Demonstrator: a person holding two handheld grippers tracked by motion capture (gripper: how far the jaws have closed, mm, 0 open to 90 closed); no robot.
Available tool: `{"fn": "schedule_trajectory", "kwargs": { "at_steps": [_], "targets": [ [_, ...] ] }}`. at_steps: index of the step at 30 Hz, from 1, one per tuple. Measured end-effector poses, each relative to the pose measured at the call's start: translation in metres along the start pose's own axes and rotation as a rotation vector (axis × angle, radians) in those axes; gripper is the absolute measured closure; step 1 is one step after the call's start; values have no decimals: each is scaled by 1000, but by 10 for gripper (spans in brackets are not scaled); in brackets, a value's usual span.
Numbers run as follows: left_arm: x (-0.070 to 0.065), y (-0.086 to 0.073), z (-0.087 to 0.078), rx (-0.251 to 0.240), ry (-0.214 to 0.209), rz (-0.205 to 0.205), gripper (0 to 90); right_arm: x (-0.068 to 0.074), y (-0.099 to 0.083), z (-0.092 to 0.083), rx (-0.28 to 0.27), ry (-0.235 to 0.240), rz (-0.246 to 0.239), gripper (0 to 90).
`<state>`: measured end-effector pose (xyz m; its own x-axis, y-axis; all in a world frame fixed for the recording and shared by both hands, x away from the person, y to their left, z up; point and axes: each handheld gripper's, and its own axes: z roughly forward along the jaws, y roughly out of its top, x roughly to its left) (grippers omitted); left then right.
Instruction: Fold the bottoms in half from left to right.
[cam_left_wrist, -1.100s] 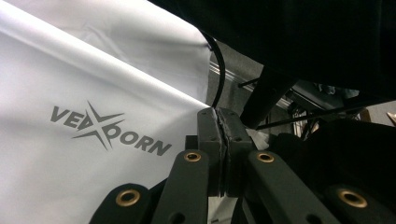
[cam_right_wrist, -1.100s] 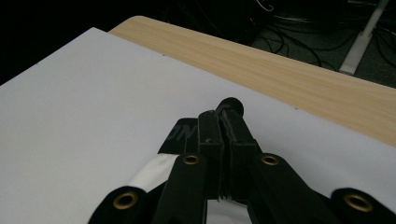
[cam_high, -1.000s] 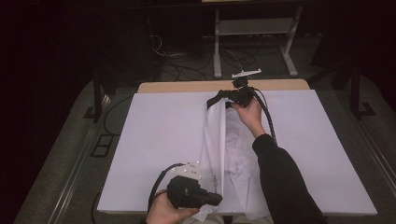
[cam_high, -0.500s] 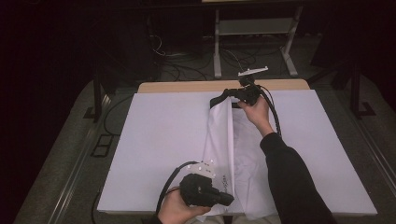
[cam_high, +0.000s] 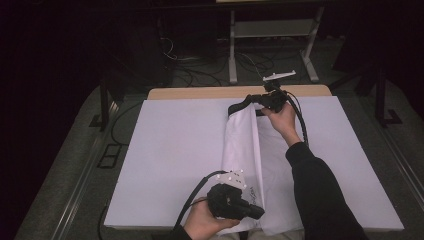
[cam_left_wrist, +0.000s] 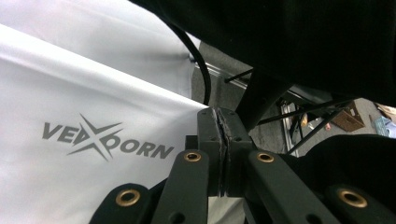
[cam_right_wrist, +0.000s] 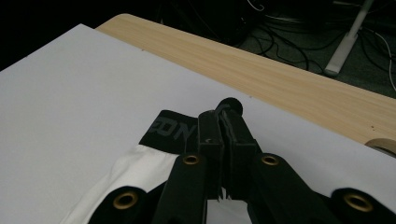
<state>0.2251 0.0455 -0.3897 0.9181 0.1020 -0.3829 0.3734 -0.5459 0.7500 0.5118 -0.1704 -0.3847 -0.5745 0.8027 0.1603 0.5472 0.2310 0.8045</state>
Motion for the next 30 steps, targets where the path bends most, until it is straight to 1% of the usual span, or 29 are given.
{"fn": "schedule_trajectory", "kwargs": {
  "at_steps": [6,10,11,13,14,15,18,21,24,27,30],
  "targets": [
    [0,8,11,-3,0,10,873,-3,0,-4,-4,-8,-1,860],
    [1,11,16,-12,-6,5,873,-5,1,-7,-5,-16,-9,860],
    [0,10,19,-26,-8,0,873,-5,1,-8,-3,-18,-13,860],
    [0,9,21,-31,-9,-6,873,-6,0,-8,-4,-19,-17,860],
    [-1,9,23,-26,-6,-8,874,-6,0,-9,-4,-18,-17,860],
    [-2,8,26,-22,9,-6,873,-6,0,-9,-3,-16,-16,860],
    [-4,10,31,-34,9,-15,873,-8,0,-10,-9,-14,-8,860],
    [-4,12,34,-40,14,-13,874,-8,0,-10,-9,-12,-13,860],
    [-5,16,38,-62,4,-16,873,-8,0,-11,-7,-11,-19,860],
    [-6,19,43,-64,7,-10,874,-12,0,-14,-4,-13,-24,860],
    [-6,22,48,-68,1,-7,873,-14,0,-16,-2,-14,-24,860]
  ]
}}
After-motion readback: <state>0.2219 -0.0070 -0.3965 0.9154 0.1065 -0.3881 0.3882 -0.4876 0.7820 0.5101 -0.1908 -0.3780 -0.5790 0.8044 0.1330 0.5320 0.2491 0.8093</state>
